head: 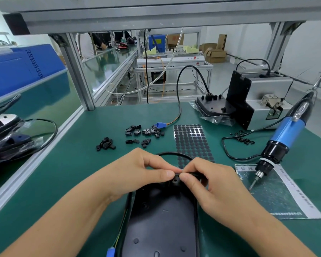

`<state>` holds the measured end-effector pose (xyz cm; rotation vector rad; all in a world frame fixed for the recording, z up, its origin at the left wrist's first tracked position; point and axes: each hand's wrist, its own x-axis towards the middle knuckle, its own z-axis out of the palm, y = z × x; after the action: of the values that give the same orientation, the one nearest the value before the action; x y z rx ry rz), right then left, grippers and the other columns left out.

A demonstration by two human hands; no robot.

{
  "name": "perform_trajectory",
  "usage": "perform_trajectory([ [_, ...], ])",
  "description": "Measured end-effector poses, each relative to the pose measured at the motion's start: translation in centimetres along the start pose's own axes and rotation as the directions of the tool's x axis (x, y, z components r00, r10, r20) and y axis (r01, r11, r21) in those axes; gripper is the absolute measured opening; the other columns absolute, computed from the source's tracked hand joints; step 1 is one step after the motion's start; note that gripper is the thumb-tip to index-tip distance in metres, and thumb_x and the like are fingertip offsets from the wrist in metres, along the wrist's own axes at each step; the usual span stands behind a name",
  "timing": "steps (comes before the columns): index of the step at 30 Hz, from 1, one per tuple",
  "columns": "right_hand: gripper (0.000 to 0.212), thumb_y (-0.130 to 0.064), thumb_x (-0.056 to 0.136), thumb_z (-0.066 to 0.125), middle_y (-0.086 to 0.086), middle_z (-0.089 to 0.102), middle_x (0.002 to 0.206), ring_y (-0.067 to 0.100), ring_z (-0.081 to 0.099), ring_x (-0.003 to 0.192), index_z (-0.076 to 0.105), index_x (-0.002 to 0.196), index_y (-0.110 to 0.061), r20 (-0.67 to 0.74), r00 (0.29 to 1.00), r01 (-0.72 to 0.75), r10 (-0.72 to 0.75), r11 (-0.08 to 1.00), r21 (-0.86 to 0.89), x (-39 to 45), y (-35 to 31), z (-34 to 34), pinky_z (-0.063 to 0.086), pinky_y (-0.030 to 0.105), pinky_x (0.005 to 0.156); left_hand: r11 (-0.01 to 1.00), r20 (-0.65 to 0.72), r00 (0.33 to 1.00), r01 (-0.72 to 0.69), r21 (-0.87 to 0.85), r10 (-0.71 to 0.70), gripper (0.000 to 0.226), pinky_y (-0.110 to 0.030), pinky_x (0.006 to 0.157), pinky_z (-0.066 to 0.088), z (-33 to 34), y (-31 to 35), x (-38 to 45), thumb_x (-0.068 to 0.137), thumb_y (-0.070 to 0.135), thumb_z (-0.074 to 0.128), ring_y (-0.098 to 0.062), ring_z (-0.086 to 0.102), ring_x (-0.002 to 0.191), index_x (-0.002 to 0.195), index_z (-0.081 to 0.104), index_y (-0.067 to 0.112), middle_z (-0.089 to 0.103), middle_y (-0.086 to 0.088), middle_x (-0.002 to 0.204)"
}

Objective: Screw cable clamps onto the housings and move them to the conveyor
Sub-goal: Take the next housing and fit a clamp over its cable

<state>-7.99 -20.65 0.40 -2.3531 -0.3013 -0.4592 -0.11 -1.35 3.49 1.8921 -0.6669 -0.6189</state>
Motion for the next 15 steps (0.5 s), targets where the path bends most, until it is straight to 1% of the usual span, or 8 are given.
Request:
perform_trajectory([
  [1, 0.007, -0.032, 0.089, 0.063, -0.017, 0.063, 0.077, 0.004, 0.057, 0.067, 0.060, 0.082, -0.030, -0.003, 1.000, -0.027, 0.027, 0.999, 0.036, 0.1, 0.1, 0.0, 0.040, 0.013, 0.060, 1.000, -0.031, 0.999, 0.020, -0.008, -0.020, 0.015, -0.016, 0.082, 0.049, 0.0, 0.1, 0.2, 0.082, 0.020, 0.075, -0.006, 0.068, 0.090, 0.095, 0.079, 0.024, 0.076, 0.003, 0.093],
  [3, 0.008, -0.030, 0.085, 0.065, -0.019, 0.065, 0.083, 0.005, 0.062, 0.074, 0.057, 0.084, -0.031, 0.003, 0.996, -0.087, 0.087, 0.989, 0.119, 0.3, 0.4, -0.1, 0.046, 0.017, 0.065, 0.999, -0.092, 0.995, 0.047, 0.018, -0.045, 0.008, -0.022, 0.075, 0.052, 0.2, 0.2, 0.4, 0.078, 0.021, 0.079, -0.007, 0.066, 0.074, 0.086, 0.079, 0.018, 0.075, -0.001, 0.083],
  [5, 0.011, -0.027, 0.085, 0.066, -0.018, 0.064, 0.081, 0.006, 0.062, 0.078, 0.057, 0.081, -0.031, 0.019, 0.996, -0.092, 0.090, 0.989, 0.114, 0.4, 0.6, 0.0, 0.047, 0.018, 0.068, 0.992, -0.116, 0.993, 0.045, 0.114, -0.032, 0.015, -0.032, 0.074, 0.052, 0.5, 0.2, 0.5, 0.075, 0.030, 0.078, -0.010, 0.060, 0.068, 0.080, 0.076, 0.016, 0.074, -0.007, 0.080],
  [6, 0.011, -0.027, 0.085, 0.066, -0.017, 0.064, 0.080, 0.005, 0.061, 0.080, 0.058, 0.080, -0.030, 0.028, 0.996, -0.081, 0.079, 0.994, 0.079, 0.5, 0.6, 0.0, 0.047, 0.019, 0.070, 0.987, -0.122, 0.992, 0.038, 0.155, -0.019, 0.015, -0.032, 0.071, 0.052, 0.6, 0.1, 0.4, 0.076, 0.031, 0.077, -0.009, 0.059, 0.066, 0.078, 0.074, 0.017, 0.073, -0.007, 0.078],
  [8, 0.010, -0.026, 0.086, 0.065, -0.018, 0.063, 0.080, 0.004, 0.061, 0.083, 0.059, 0.079, -0.030, 0.049, 0.997, -0.070, 0.068, 0.997, 0.043, 0.6, 0.6, 0.1, 0.048, 0.023, 0.074, 0.982, -0.150, 0.989, 0.026, 0.189, 0.003, 0.012, -0.025, 0.064, 0.049, 0.9, 0.0, 0.0, 0.080, 0.027, 0.075, -0.007, 0.057, 0.062, 0.075, 0.072, 0.017, 0.071, -0.004, 0.072],
  [10, 0.010, -0.024, 0.086, 0.065, -0.018, 0.064, 0.080, 0.004, 0.061, 0.083, 0.060, 0.079, -0.029, 0.060, 0.996, -0.066, 0.064, 0.997, 0.047, 0.9, 0.6, 0.2, 0.048, 0.024, 0.075, 0.982, -0.194, 0.981, 0.026, 0.187, 0.011, 0.011, -0.020, 0.063, 0.048, 1.4, -0.1, -0.3, 0.082, 0.023, 0.073, -0.005, 0.057, 0.061, 0.073, 0.072, 0.016, 0.071, -0.002, 0.071],
  [13, 0.008, -0.023, 0.087, 0.065, -0.018, 0.065, 0.080, 0.004, 0.060, 0.084, 0.063, 0.080, -0.028, 0.058, 0.997, -0.058, 0.057, 0.998, 0.025, 1.1, 0.8, 0.1, 0.047, 0.023, 0.076, 0.982, -0.262, 0.965, 0.022, 0.187, 0.028, 0.011, -0.016, 0.062, 0.047, 1.8, -0.4, -0.3, 0.081, 0.021, 0.072, -0.004, 0.058, 0.061, 0.071, 0.071, 0.016, 0.071, -0.002, 0.072],
  [15, 0.005, -0.026, 0.088, 0.065, -0.018, 0.066, 0.083, 0.002, 0.060, 0.087, 0.066, 0.085, -0.030, 0.075, 0.996, -0.056, 0.053, 0.998, 0.042, 1.1, 0.8, 0.1, 0.046, 0.021, 0.078, 0.982, -0.261, 0.965, 0.023, 0.189, 0.027, 0.011, -0.014, 0.061, 0.047, 1.9, -0.5, -0.4, 0.081, 0.023, 0.071, -0.003, 0.058, 0.061, 0.072, 0.071, 0.018, 0.071, -0.001, 0.073],
])
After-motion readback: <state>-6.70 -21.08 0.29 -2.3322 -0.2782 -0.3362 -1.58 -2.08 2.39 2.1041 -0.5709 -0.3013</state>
